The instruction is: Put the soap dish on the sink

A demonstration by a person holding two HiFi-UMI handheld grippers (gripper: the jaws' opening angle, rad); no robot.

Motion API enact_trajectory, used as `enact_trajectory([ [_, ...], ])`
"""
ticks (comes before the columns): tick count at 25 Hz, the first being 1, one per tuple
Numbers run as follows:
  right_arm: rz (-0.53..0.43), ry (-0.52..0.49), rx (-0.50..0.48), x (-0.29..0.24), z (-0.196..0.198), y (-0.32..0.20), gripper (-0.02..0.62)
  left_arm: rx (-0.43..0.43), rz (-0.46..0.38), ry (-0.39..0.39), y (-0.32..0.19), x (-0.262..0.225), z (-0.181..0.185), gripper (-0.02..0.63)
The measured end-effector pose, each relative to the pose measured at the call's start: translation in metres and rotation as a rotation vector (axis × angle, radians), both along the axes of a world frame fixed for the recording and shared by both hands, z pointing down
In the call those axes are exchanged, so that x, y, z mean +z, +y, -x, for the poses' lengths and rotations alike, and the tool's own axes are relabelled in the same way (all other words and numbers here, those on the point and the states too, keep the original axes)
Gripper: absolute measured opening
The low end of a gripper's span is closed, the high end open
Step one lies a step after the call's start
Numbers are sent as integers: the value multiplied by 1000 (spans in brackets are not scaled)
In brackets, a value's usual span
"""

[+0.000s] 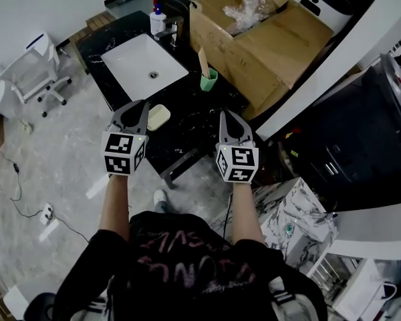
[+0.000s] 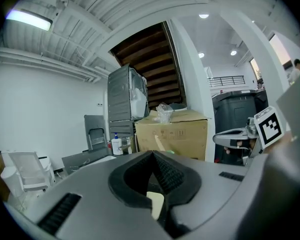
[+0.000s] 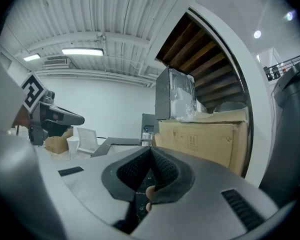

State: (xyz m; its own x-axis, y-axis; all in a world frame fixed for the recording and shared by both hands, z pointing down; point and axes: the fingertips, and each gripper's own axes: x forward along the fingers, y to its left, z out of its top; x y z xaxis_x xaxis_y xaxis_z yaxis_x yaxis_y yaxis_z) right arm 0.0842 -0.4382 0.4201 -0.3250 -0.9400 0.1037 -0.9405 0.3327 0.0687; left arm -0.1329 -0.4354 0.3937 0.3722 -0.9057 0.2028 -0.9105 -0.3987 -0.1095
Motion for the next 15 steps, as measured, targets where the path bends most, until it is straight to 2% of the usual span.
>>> enact_trajectory([
  [15, -21, -6, -14, -11, -4, 27, 12, -16, -28, 2, 29, -8, 0, 15],
])
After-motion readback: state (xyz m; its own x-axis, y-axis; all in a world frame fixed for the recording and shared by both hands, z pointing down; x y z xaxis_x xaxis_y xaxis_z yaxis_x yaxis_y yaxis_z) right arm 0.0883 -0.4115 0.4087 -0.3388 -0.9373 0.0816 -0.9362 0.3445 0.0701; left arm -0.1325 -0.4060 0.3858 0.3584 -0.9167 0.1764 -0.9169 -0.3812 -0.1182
